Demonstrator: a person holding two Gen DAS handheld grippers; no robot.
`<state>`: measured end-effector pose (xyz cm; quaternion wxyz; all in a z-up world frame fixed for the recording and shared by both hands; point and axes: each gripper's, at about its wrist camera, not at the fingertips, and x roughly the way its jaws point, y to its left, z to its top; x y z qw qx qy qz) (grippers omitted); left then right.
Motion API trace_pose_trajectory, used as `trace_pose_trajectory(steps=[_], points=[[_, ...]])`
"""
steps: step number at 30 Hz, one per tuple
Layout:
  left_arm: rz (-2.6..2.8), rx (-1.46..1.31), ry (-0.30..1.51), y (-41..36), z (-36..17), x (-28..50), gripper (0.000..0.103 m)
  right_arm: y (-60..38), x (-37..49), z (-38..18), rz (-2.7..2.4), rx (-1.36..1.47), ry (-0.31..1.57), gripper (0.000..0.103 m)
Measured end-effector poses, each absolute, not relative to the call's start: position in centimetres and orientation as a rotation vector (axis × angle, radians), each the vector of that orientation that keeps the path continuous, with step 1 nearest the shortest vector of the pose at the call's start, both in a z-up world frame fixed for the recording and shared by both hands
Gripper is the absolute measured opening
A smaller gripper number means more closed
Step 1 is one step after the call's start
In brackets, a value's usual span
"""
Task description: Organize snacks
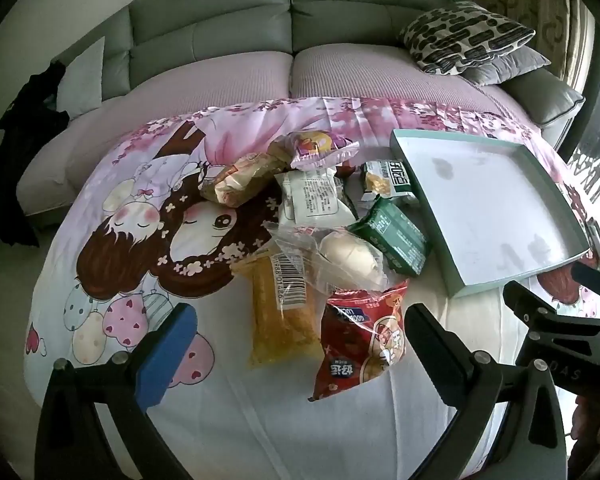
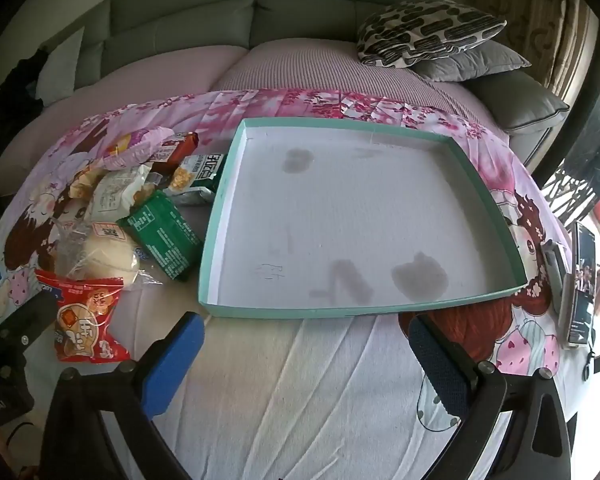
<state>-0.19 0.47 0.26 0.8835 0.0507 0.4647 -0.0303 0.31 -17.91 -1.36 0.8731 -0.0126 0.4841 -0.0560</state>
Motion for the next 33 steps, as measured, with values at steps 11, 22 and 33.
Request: trace_pose_trajectory(steps=[11, 22, 33], points=[[-0.060, 0.097, 0.962, 0.30, 0.36, -0.05, 0.103, -17.94, 0.23, -1.19, -0.117, -0.026, 1.012, 0.103], [-0.058, 0.095, 0.960, 0.25, 0.45, -0.06, 0.103, -17.92, 0.27, -1.24, -0.116, -0.026, 1.013, 0.103], [-0.066, 0.083, 0.957, 0.24, 0.61, -0.10, 0.103, -17.92, 0.33, -1.29, -0.116, -0.026, 1.014, 0.103]])
